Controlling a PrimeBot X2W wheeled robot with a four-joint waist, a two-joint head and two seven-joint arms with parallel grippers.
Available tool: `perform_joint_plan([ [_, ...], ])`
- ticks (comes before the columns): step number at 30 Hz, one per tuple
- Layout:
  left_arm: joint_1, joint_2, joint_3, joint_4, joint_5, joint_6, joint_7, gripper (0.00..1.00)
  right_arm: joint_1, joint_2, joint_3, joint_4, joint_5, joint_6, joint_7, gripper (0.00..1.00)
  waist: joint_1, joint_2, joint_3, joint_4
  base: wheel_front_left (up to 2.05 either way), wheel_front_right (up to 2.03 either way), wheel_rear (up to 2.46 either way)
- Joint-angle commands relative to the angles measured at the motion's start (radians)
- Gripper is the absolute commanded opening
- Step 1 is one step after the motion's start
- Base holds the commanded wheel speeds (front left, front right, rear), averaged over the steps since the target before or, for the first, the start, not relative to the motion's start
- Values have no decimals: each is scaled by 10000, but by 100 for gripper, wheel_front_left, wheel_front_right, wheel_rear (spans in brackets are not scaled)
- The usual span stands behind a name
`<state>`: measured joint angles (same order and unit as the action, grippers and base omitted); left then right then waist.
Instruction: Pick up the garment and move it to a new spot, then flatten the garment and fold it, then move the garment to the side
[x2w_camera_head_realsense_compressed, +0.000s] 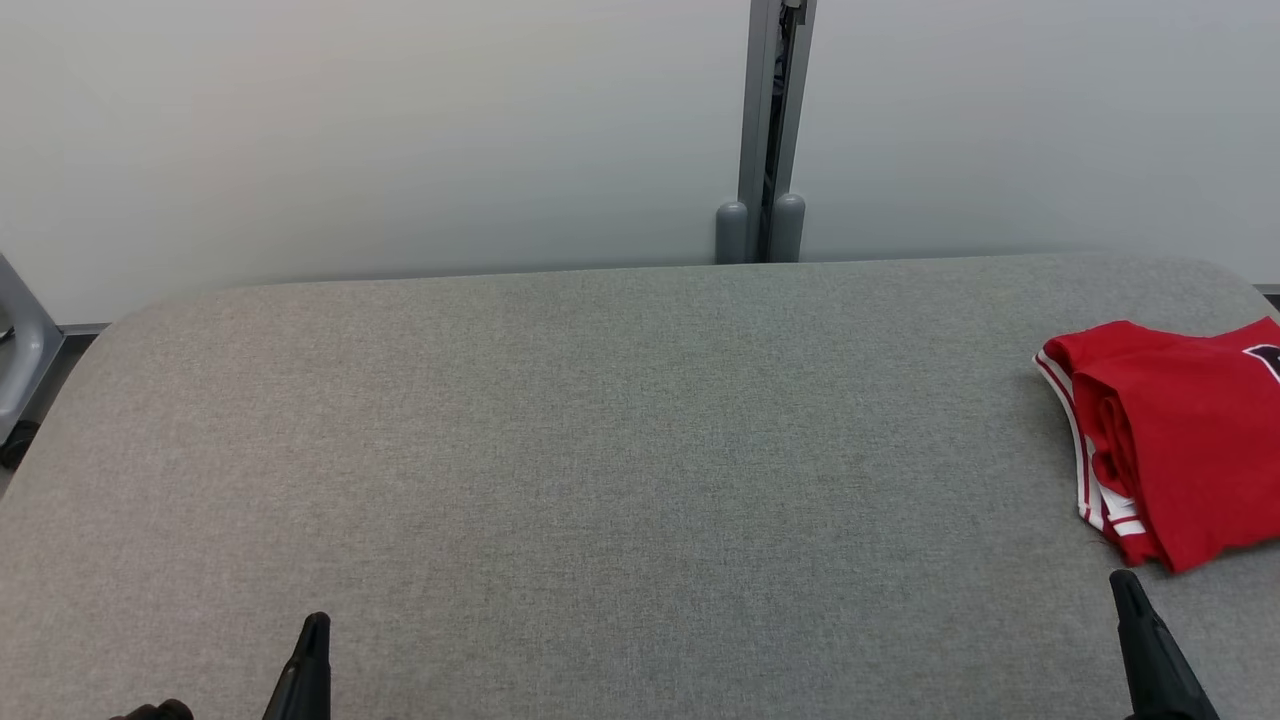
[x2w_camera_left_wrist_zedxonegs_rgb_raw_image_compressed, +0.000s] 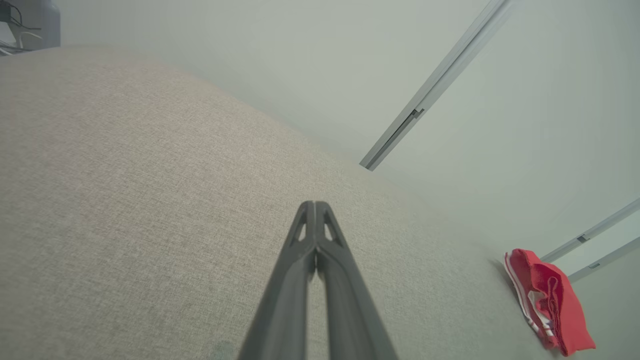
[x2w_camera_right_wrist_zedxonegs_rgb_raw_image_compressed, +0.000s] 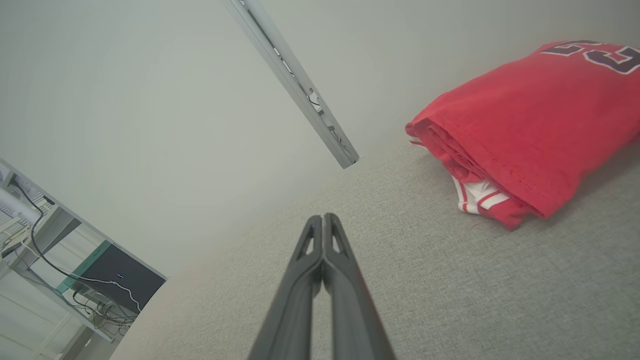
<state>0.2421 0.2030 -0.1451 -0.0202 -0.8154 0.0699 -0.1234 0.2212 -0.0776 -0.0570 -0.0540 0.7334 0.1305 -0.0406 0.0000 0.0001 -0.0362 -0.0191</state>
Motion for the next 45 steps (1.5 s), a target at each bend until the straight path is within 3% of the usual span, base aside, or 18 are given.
perform_joint_plan([
  [1,36,25,123,-222,-373,-136,50,0,90,-141,-72,-258,445,2,90,0,0,-1,6,4,0,0,0],
  [45,670,-613,733,-1284,-4977,-1233,840,0,1101,-22,-603,-1272,5753,8,1081,0,0,-1,175,90,0,0,0],
])
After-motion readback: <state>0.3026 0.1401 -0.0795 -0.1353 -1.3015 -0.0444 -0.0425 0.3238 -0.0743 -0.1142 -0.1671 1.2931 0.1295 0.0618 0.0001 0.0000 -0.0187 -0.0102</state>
